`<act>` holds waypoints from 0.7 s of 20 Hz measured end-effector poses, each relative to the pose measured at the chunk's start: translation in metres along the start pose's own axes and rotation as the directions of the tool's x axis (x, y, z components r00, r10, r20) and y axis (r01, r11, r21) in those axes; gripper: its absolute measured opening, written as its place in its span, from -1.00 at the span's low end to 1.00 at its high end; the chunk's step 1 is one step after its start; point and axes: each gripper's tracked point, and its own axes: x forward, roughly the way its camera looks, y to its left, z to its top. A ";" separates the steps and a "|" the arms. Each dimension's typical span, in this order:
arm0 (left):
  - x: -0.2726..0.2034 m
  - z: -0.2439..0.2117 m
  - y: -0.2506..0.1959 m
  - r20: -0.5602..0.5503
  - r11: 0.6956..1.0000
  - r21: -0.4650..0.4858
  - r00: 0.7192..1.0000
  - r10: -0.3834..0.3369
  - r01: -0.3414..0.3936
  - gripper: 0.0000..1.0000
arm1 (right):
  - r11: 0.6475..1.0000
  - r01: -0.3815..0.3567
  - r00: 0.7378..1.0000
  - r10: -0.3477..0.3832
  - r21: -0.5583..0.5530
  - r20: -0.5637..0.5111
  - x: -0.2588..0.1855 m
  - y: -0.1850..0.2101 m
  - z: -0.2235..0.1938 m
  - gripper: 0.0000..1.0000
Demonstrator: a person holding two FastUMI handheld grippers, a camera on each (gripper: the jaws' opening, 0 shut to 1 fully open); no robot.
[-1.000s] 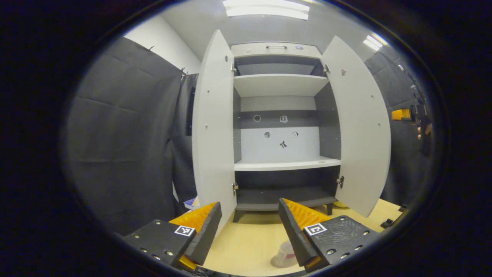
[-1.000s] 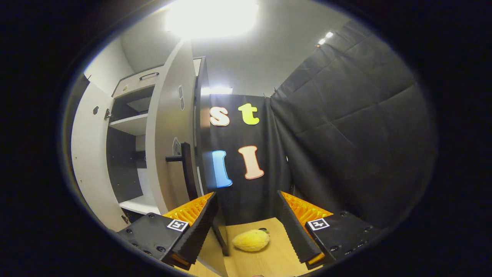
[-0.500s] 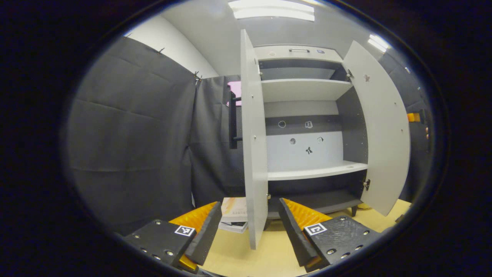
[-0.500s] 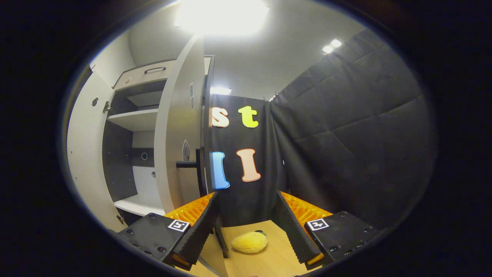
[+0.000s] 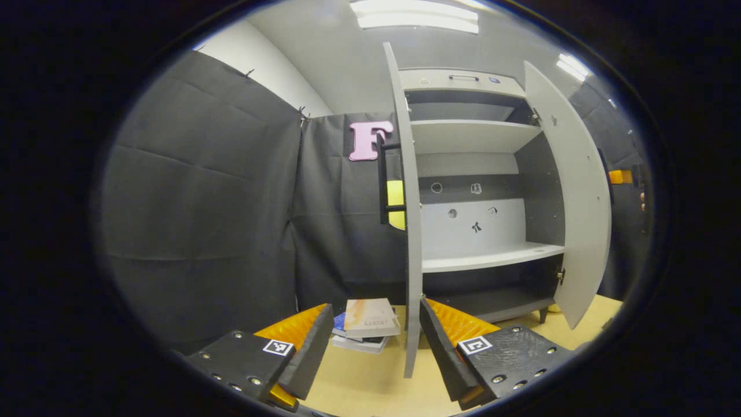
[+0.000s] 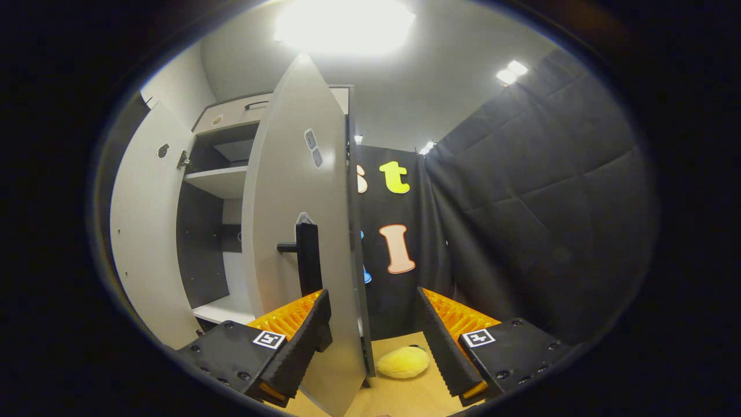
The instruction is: Grasp the bottle in the cabinet with the left hand and place it on the coaster, then close the right door with the right hand and the left door with the left hand.
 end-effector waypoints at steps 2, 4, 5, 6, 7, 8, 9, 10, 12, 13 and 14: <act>0.001 -0.004 0.011 -0.002 1.000 0.012 1.000 0.008 -0.008 0.74 | 1.000 -0.020 1.000 0.020 0.004 -0.004 0.002 0.017 -0.001 0.89; -0.002 -0.008 0.022 -0.012 1.000 0.016 1.000 0.014 -0.014 0.75 | 0.999 -0.044 0.999 0.044 0.011 -0.008 0.006 0.034 -0.003 0.89; -0.003 -0.009 0.027 -0.018 1.000 0.014 1.000 0.019 -0.018 0.75 | 0.998 -0.057 0.998 0.057 0.019 -0.010 0.009 0.043 -0.004 0.89; -0.002 -0.012 0.030 -0.023 1.000 0.014 0.999 0.026 -0.026 0.75 | 0.997 -0.072 0.997 0.072 0.028 -0.013 0.012 0.051 -0.006 0.89; -0.003 -0.013 0.035 -0.027 0.999 0.014 0.999 0.036 -0.036 0.75 | 0.995 -0.090 0.996 0.090 0.037 -0.015 0.014 0.059 -0.006 0.90; -0.007 -0.013 0.042 -0.029 0.999 0.016 0.999 0.044 -0.044 0.74 | 0.994 -0.100 0.995 0.101 0.047 -0.017 0.018 0.065 -0.007 0.90; -0.010 -0.012 0.047 -0.030 0.999 0.017 0.998 0.052 -0.052 0.74 | 0.992 -0.109 0.994 0.110 0.056 -0.018 0.022 0.070 -0.007 0.82; -0.013 -0.014 0.050 -0.033 0.998 0.018 0.998 0.061 -0.060 0.74 | 0.991 -0.116 0.993 0.117 0.063 -0.023 0.025 0.075 -0.010 0.82; -0.019 -0.013 0.057 -0.038 0.997 0.018 0.996 0.077 -0.077 0.74 | 0.987 -0.138 0.989 0.141 0.078 -0.037 0.032 0.087 -0.015 0.89; -0.020 -0.013 0.060 -0.040 0.996 0.015 0.996 0.084 -0.084 0.74 | 0.985 -0.151 0.987 0.155 0.087 -0.043 0.034 0.091 -0.016 0.90; -0.019 -0.013 0.061 -0.042 0.996 0.011 0.995 0.088 -0.088 0.74 | 0.983 -0.160 0.985 0.164 0.091 -0.048 0.034 0.095 -0.019 0.90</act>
